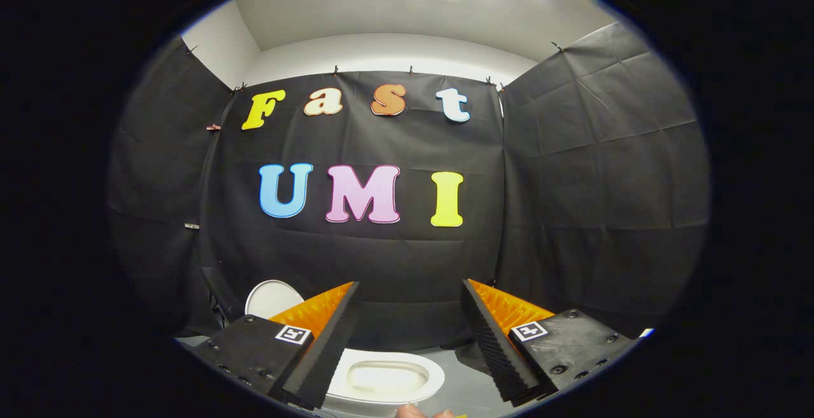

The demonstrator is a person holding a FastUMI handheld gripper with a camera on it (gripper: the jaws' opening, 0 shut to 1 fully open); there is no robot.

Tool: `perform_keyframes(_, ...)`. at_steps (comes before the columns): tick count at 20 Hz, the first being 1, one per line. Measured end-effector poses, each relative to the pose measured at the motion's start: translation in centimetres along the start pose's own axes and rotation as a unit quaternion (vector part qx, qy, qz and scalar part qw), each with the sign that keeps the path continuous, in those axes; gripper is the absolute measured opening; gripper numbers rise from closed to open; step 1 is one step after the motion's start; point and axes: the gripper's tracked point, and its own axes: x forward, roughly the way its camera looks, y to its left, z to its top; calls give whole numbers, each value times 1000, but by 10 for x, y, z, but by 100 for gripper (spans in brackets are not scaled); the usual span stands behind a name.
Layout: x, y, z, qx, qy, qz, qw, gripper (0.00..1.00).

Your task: Open the toilet lid.

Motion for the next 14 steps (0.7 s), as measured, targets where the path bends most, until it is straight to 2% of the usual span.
perform_keyframes(14, 0, 2, 0, -3, -3, 2, 1000, 98)
